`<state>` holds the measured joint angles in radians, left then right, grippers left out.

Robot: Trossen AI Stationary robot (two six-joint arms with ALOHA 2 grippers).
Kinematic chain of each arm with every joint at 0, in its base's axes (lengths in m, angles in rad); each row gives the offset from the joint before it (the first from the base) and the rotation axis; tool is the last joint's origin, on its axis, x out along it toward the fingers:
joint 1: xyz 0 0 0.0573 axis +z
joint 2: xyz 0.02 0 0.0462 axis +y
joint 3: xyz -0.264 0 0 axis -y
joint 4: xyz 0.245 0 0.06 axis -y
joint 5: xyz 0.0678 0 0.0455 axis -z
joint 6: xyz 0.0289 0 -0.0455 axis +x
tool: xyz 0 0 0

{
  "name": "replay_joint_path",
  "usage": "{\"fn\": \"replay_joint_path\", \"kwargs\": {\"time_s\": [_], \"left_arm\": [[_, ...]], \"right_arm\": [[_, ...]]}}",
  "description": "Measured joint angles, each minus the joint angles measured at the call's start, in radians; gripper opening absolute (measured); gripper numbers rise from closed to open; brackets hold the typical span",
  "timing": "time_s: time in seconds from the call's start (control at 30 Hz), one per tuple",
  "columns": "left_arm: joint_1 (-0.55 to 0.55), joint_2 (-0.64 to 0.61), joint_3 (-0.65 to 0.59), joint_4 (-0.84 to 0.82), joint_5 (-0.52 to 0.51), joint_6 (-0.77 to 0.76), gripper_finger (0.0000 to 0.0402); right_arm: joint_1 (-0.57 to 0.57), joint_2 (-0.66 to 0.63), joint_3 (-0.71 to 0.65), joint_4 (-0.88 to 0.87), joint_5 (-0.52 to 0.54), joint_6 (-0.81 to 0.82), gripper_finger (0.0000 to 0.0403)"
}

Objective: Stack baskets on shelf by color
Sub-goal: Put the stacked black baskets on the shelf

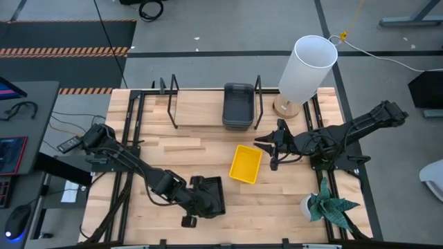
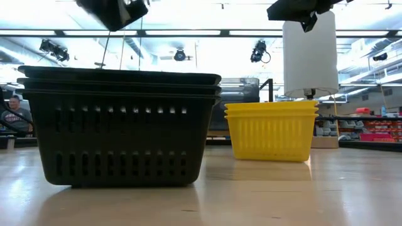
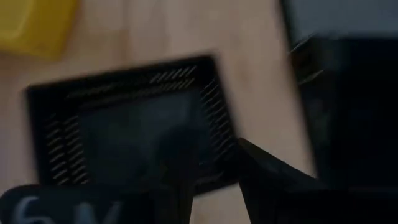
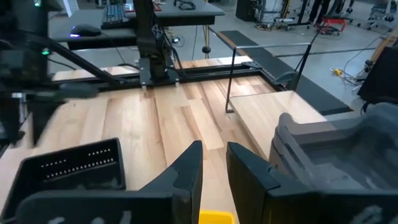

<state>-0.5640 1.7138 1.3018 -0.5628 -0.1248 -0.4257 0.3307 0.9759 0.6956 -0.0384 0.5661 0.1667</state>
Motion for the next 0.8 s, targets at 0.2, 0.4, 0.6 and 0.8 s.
{"fn": "replay_joint_path", "kwargs": {"time_s": [0.2, 0.4, 0.6, 0.8], "left_arm": [[-0.009, 0.001, 0.0, 0.179, 0.036, -0.078, 0.0116], [-0.031, 0.02, 0.0, 0.239, -0.06, -0.138, 0.014], [-0.075, 0.105, 0.0, 0.293, -0.196, -0.094, 0.0203], [-0.088, 0.166, 0.001, 0.322, -0.206, -0.086, 0.0268]], "right_arm": [[-0.009, -0.001, 0.0, 0.0, 0.002, -0.013, 0.0077], [0.0, -0.001, 0.0, 0.0, -0.009, -0.013, 0.0077], [0.018, -0.001, 0.0, -0.001, -0.01, -0.031, 0.0077], [0.023, -0.001, 0.0, -0.003, -0.01, -0.031, 0.0077]]}}
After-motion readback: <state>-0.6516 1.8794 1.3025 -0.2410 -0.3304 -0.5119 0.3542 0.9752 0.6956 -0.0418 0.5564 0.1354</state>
